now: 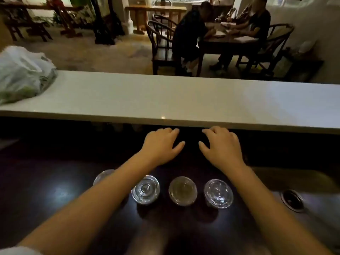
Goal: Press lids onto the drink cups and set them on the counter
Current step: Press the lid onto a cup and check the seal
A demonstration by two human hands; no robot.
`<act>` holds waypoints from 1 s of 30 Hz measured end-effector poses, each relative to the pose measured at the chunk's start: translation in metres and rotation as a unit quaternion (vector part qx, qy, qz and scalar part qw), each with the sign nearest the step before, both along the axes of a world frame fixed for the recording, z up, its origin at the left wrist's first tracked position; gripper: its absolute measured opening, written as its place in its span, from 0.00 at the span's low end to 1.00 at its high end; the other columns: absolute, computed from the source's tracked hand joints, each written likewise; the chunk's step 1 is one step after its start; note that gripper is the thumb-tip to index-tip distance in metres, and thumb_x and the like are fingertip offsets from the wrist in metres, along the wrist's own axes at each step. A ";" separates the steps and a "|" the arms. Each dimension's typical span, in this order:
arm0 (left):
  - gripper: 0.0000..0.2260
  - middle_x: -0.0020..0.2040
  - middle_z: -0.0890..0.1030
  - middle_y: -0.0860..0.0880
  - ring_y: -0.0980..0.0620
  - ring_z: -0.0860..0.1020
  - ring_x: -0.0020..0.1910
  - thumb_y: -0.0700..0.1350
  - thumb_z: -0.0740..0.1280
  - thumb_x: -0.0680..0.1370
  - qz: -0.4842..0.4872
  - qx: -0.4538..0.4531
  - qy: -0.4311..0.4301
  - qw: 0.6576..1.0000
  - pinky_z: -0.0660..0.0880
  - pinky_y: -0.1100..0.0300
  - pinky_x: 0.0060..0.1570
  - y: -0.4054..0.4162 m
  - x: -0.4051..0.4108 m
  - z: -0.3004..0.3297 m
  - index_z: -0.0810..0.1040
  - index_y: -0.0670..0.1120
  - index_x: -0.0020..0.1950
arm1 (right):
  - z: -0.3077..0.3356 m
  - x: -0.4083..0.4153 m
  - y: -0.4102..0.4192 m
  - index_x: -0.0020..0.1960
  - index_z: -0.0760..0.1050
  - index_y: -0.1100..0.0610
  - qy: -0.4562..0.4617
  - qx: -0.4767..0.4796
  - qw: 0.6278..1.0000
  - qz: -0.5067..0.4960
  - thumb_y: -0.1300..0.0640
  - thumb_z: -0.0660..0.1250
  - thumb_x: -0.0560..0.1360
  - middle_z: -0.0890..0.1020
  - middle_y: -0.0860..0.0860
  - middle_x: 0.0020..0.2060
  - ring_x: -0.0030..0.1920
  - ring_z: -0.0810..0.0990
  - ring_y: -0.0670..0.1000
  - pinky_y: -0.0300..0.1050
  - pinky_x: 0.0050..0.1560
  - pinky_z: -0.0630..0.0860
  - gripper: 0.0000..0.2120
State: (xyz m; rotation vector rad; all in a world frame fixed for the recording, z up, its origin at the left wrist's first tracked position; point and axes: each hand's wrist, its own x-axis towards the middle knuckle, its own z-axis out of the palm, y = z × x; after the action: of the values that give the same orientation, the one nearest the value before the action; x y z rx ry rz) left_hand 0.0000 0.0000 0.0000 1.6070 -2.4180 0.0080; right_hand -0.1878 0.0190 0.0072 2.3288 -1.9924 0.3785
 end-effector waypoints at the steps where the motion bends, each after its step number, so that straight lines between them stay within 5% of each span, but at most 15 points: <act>1: 0.23 0.56 0.79 0.47 0.45 0.78 0.53 0.59 0.57 0.77 -0.004 0.006 -0.005 1.000 0.74 0.52 0.44 0.011 -0.010 -0.009 0.70 0.47 0.66 | -0.008 -0.006 0.010 0.63 0.73 0.55 -0.002 0.004 1.000 -0.003 0.48 0.65 0.74 0.78 0.54 0.57 0.58 0.74 0.56 0.55 0.57 0.68 0.20; 7: 0.26 0.48 0.82 0.47 0.45 0.80 0.45 0.59 0.53 0.72 -0.032 0.035 0.017 0.999 0.76 0.52 0.42 0.064 -0.077 -0.076 0.76 0.44 0.61 | -0.090 -0.061 0.058 0.54 0.80 0.58 -0.002 0.036 0.999 0.008 0.55 0.77 0.60 0.82 0.57 0.50 0.49 0.81 0.59 0.57 0.46 0.76 0.23; 13: 0.20 0.43 0.82 0.46 0.46 0.80 0.39 0.53 0.56 0.69 -0.051 0.070 0.014 0.996 0.77 0.54 0.44 0.086 -0.122 -0.113 0.79 0.44 0.51 | -0.132 -0.092 0.073 0.56 0.78 0.58 -0.034 0.077 0.995 0.058 0.55 0.70 0.65 0.82 0.57 0.52 0.48 0.81 0.59 0.54 0.47 0.77 0.20; 19: 0.19 0.50 0.80 0.41 0.45 0.79 0.44 0.50 0.59 0.70 -0.010 0.086 0.057 0.995 0.77 0.56 0.41 0.110 -0.137 -0.122 0.78 0.40 0.53 | -0.144 -0.104 0.090 0.60 0.75 0.62 -0.104 0.071 0.987 0.095 0.62 0.77 0.62 0.80 0.59 0.56 0.52 0.80 0.59 0.54 0.50 0.77 0.28; 23: 0.20 0.59 0.76 0.41 0.45 0.76 0.54 0.48 0.62 0.72 -0.001 0.089 0.117 0.989 0.75 0.55 0.53 0.137 -0.145 -0.131 0.74 0.39 0.61 | -0.151 -0.116 0.112 0.63 0.74 0.61 -0.154 0.075 0.981 0.094 0.63 0.74 0.65 0.78 0.58 0.59 0.56 0.78 0.59 0.52 0.56 0.74 0.27; 26: 0.23 0.64 0.73 0.40 0.45 0.72 0.62 0.48 0.61 0.74 0.031 0.085 0.135 0.987 0.72 0.54 0.61 0.156 -0.152 -0.143 0.70 0.37 0.66 | -0.159 -0.114 0.127 0.67 0.69 0.62 -0.163 0.068 0.980 0.094 0.58 0.64 0.72 0.73 0.56 0.66 0.66 0.69 0.55 0.47 0.64 0.67 0.24; 30: 0.25 0.71 0.66 0.38 0.47 0.60 0.72 0.47 0.56 0.77 0.048 0.087 0.138 0.986 0.59 0.55 0.69 0.165 -0.158 -0.158 0.62 0.36 0.71 | -0.179 -0.109 0.139 0.74 0.49 0.58 -0.193 0.081 0.974 0.090 0.52 0.49 0.77 0.56 0.53 0.73 0.74 0.46 0.45 0.51 0.69 0.56 0.27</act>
State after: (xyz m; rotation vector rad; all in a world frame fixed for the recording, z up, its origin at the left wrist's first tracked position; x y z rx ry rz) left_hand -0.1584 0.1651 -0.1576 1.6697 -2.1791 -0.3917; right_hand -0.2968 0.1576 -0.1716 2.7241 -2.0351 0.7589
